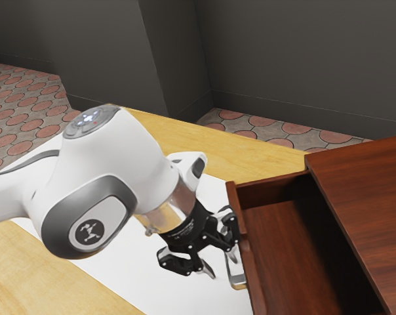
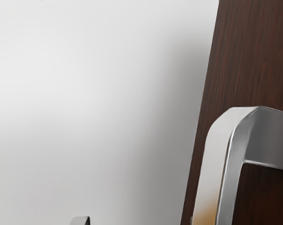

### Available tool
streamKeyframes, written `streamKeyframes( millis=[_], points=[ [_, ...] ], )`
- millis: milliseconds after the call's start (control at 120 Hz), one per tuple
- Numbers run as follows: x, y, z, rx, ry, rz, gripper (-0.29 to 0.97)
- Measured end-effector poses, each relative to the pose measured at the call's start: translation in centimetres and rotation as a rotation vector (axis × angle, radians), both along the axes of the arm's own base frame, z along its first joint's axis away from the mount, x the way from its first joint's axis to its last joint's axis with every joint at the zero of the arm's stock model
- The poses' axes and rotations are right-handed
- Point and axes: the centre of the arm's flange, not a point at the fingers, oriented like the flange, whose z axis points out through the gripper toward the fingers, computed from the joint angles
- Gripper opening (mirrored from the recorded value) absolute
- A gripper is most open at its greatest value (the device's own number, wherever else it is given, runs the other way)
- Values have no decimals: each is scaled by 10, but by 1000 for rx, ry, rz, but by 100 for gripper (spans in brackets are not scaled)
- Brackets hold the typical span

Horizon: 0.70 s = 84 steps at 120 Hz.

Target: Pull the drawer handle with one arm to open the drawer

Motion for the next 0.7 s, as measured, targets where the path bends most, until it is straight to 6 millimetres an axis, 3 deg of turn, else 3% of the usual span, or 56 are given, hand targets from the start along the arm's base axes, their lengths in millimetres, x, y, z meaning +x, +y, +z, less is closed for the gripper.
streamKeyframes(
  millis=[700],
  points=[
    [-17,16,3,22,-20,6,22]
  ],
)
